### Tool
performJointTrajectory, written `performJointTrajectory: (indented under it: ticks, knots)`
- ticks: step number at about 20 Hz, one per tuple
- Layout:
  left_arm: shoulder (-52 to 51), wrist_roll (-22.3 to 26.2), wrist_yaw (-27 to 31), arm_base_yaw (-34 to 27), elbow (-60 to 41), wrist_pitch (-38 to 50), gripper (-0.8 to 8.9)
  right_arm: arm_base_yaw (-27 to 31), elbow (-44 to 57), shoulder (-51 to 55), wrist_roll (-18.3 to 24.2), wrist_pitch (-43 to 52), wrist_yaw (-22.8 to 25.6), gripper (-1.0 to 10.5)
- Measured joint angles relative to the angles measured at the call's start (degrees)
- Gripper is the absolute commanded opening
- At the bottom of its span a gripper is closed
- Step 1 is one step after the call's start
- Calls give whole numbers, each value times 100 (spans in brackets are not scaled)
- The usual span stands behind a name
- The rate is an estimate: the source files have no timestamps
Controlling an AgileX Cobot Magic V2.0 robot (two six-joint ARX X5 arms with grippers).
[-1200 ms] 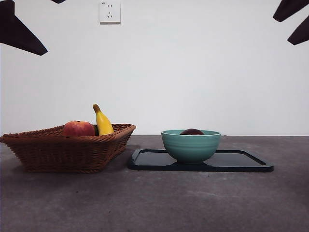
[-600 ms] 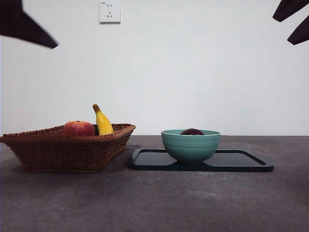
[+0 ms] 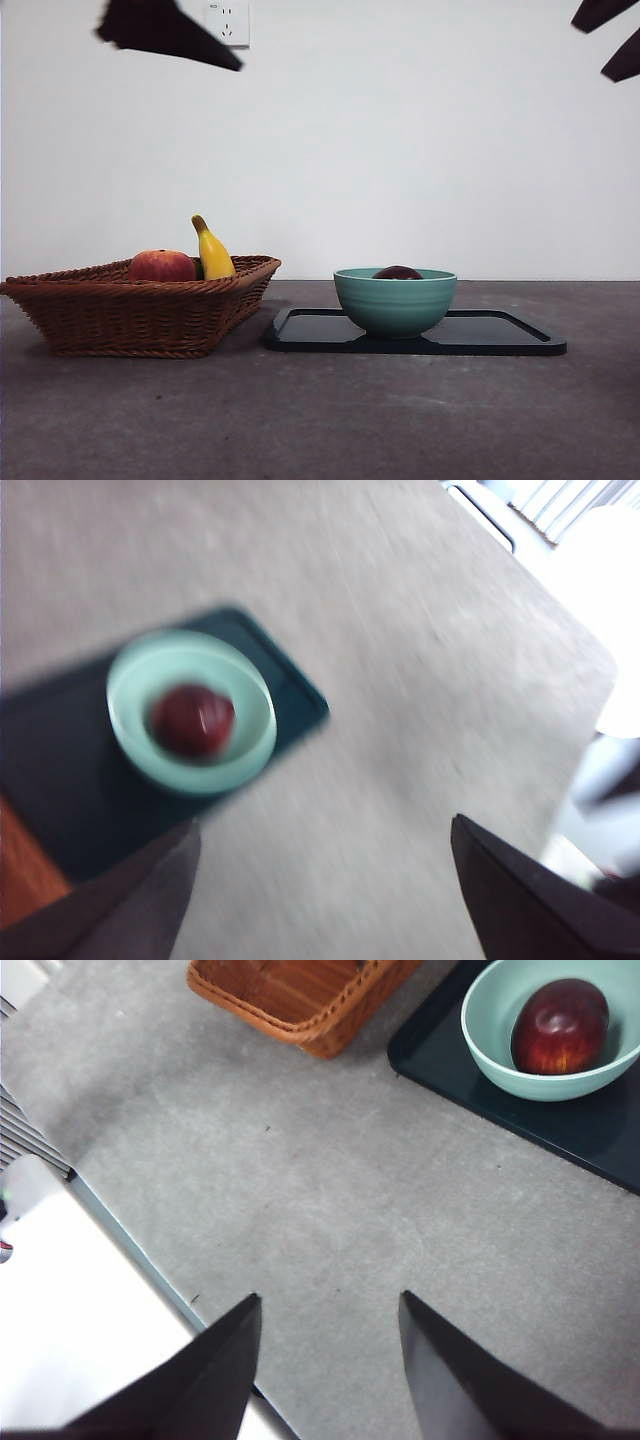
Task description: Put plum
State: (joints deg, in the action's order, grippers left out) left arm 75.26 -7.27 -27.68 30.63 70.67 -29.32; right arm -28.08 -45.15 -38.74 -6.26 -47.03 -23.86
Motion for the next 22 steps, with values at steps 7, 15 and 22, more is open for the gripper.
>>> performJointTrajectory:
  ticks: [7,15,22]
  knots:
    - [2120,208,551,212,1985,13,396,0,-22,457,-313,-61,-2,220]
    - [3539,852,1320,494,2859,109,396,0,-26,474,-372,-385,-2,220]
    - [4273,1370,1432,643,2859,179,396,0,-26,474,-372,-461,0,220]
